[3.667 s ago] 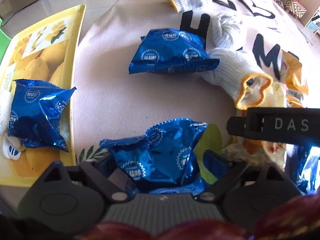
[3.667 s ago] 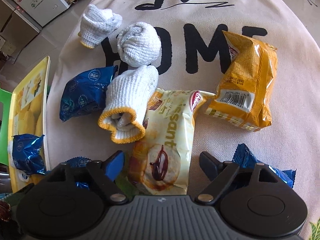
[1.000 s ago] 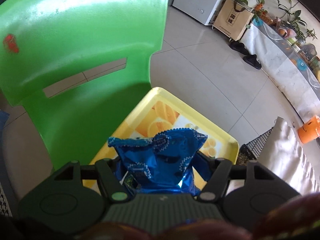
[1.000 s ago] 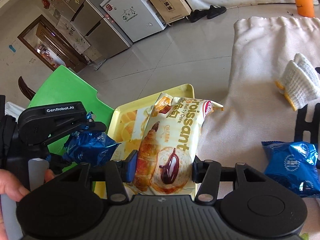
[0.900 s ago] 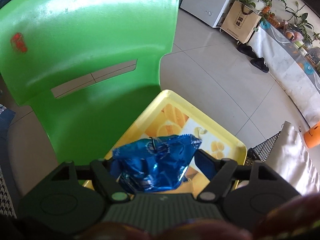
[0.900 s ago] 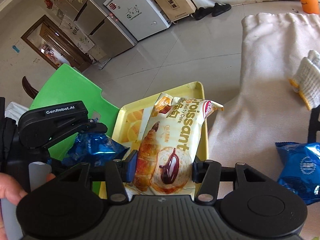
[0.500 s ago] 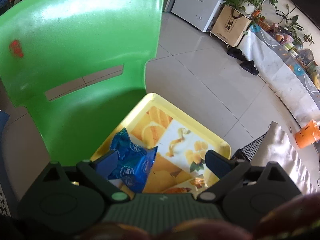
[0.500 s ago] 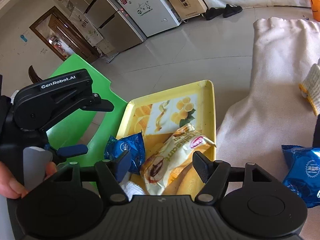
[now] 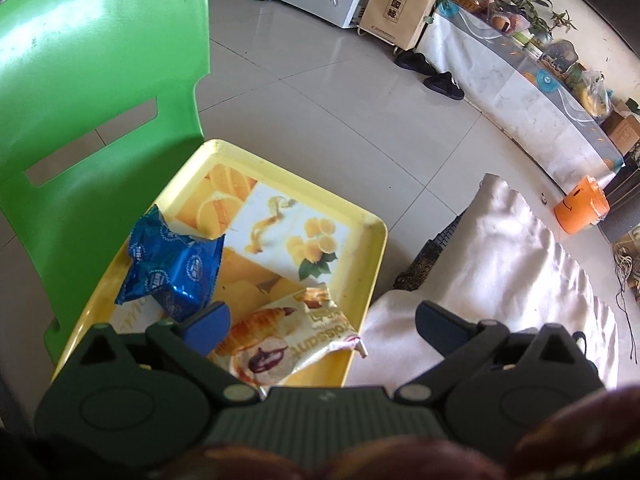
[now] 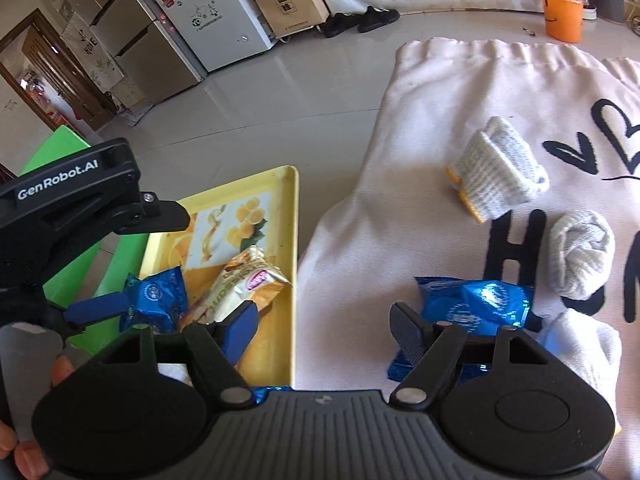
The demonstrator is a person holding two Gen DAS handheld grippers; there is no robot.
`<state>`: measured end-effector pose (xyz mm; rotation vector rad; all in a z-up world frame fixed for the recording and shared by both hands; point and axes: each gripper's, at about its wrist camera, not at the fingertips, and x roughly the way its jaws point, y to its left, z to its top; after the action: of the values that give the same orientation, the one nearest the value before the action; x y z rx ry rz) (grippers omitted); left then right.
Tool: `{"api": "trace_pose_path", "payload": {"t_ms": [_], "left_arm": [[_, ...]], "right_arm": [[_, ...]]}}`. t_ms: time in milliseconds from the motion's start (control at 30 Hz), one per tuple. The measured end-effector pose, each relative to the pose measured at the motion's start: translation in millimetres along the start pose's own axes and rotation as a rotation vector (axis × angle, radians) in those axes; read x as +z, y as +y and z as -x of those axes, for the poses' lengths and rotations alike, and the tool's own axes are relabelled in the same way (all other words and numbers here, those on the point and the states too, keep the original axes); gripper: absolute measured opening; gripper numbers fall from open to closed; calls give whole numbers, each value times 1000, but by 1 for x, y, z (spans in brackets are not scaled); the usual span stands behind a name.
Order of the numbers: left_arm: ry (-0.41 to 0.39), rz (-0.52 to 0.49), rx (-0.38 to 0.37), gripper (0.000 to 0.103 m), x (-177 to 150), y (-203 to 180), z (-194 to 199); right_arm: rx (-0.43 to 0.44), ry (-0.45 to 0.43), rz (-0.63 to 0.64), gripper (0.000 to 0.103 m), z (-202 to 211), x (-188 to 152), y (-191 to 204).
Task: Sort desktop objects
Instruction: 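Move both tools back to the mat, right tool toward a white knit sock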
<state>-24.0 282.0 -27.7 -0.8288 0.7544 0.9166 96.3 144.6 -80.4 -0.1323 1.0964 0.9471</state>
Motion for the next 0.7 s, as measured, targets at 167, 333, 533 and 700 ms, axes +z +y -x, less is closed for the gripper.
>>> {"api": "trace_pose_path", "payload": {"t_ms": [167,333,533,700], "left_arm": [[29,-22,-34,102,-11,-17,-3],[52,-105,-50,102,-27,-38,-6],[134,-190,-80,102,-46,-60,-19],[160,-234,-74,102,-59,-68,-24]], "right_arm": [[-37,-24,-61,74,21,8,-30],[-89,-106,-103,74,32,27,-60],[-113,-161,-116,74,26,45,-86],[-111,-173,-92,74,16,54,-96]]}}
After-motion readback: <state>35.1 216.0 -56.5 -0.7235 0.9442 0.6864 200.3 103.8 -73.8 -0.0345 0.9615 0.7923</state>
